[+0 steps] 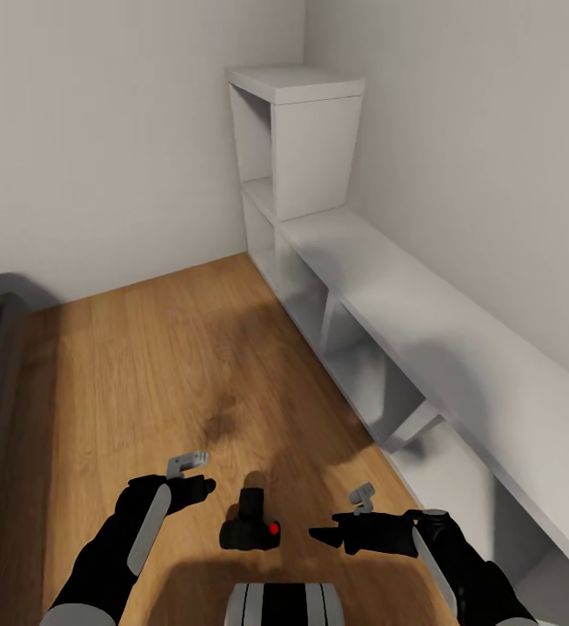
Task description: Attach the digital camera to the camera tripod in the bedroom.
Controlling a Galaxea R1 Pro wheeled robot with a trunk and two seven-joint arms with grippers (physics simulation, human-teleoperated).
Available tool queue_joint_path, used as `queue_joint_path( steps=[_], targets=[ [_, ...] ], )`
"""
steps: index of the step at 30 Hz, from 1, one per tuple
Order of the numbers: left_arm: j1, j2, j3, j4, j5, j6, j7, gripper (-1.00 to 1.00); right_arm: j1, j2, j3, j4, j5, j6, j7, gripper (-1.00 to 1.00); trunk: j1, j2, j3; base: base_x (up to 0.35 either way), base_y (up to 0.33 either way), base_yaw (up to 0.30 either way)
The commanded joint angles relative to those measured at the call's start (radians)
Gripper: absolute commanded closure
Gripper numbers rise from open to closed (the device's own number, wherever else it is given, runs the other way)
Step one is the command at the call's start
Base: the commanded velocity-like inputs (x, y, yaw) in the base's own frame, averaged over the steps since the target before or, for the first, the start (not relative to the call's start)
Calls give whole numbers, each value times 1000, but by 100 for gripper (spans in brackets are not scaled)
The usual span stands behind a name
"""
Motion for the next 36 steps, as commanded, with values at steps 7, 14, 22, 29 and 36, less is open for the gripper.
queue_joint_path(
  steps=[7,14,22,29,36],
  targets=[
    [0,1,2,-1,12,4,2,-100,0,-1,5,-1,-7,11,-2,-100,2,-1,-20,0,0,0],
    [0,2,2,-6,11,3,4,-100,0,1,7,-2,-7,11,-3,-100,5,-3,-47,0,0,0],
    [0,4,2,-8,11,3,5,-100,0,3,-3,-2,-13,13,-4,-100,9,-5,-78,0,0,0],
    [0,4,3,-9,9,3,9,-100,0,3,-7,-2,-15,16,-3,-100,12,-7,-105,0,0,0],
    [0,4,2,-10,9,3,9,-100,0,3,-8,-2,-16,17,-3,-100,15,-8,-132,0,0,0]
  ],
)
